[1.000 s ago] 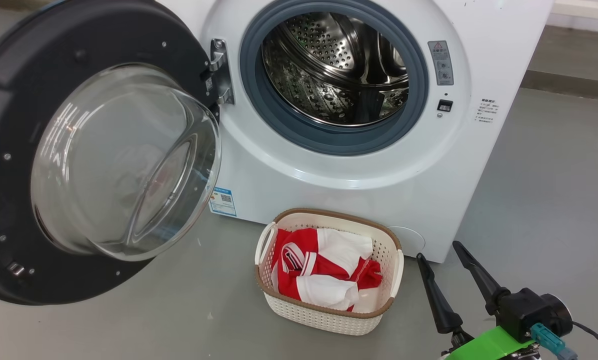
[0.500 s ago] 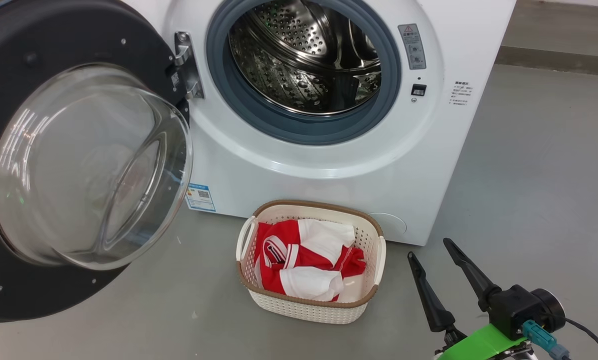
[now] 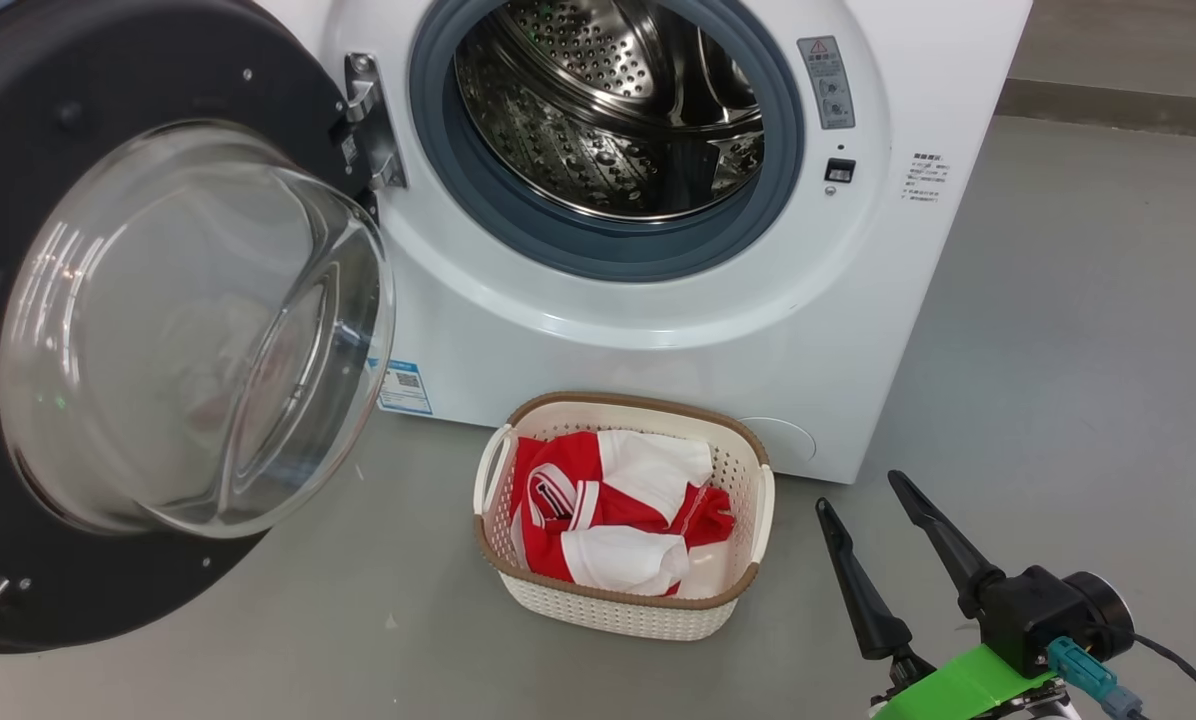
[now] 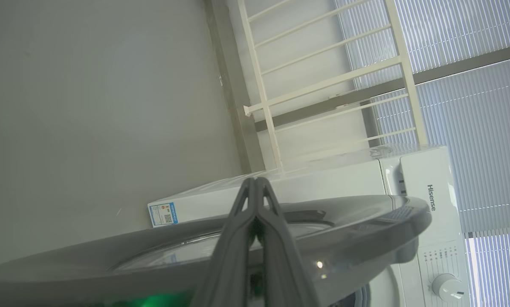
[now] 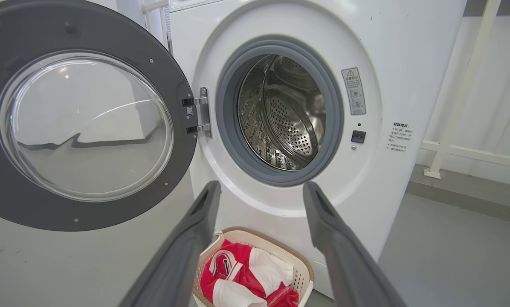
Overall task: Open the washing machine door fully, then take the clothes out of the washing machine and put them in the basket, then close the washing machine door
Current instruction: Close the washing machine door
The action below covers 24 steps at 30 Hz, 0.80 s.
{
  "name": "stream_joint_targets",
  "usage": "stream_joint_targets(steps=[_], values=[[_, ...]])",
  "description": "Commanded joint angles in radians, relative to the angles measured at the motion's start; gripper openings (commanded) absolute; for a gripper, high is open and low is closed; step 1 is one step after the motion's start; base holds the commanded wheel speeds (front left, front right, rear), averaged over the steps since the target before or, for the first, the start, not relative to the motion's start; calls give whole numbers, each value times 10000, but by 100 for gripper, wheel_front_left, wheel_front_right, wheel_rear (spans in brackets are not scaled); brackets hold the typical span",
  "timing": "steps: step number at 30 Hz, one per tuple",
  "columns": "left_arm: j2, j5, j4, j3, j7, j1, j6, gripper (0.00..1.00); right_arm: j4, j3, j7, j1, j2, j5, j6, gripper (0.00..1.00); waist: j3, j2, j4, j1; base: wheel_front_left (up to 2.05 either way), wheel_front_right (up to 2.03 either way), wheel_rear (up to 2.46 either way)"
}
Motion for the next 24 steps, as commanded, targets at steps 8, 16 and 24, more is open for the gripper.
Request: stream_joint_targets(steps=[8, 16, 24], values=[[-42, -350, -89, -108, 1214, -199, -629, 0, -241, 150, -69, -359, -62, 43, 48, 100, 30, -1, 207, 0, 0, 0, 0], [-607, -888, -416, 70, 2070, 20, -941, 0, -173, 184, -137, -376, -62, 160, 48, 100, 35, -1, 354, 0, 0, 0, 0], [-1207, -1302, -1268, 214, 2484, 317, -1071, 0, -93, 142, -202, -355, -62, 243, 48, 100, -3, -1, 429, 0, 0, 0, 0]])
